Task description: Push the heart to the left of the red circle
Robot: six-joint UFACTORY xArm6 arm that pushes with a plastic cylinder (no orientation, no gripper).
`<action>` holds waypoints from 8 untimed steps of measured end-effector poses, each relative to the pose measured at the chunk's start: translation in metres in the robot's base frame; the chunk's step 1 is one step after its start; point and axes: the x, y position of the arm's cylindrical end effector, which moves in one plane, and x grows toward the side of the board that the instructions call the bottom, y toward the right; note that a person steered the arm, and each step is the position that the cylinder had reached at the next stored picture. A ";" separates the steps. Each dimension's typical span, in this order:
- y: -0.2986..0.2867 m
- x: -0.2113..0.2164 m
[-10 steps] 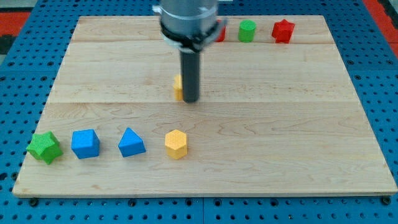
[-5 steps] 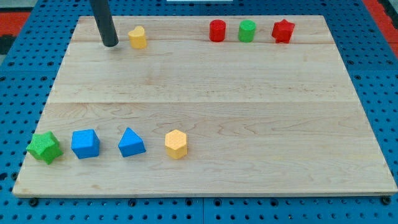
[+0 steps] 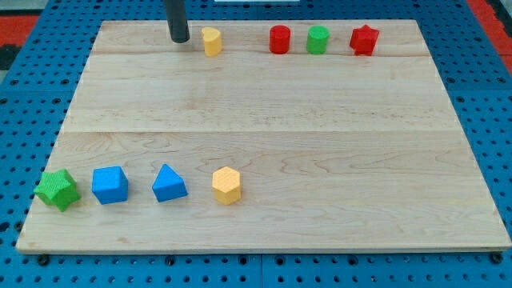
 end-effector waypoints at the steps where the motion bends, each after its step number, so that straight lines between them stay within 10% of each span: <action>1: 0.017 0.026; 6: 0.048 0.001; 7: 0.011 0.017; 8: 0.077 0.118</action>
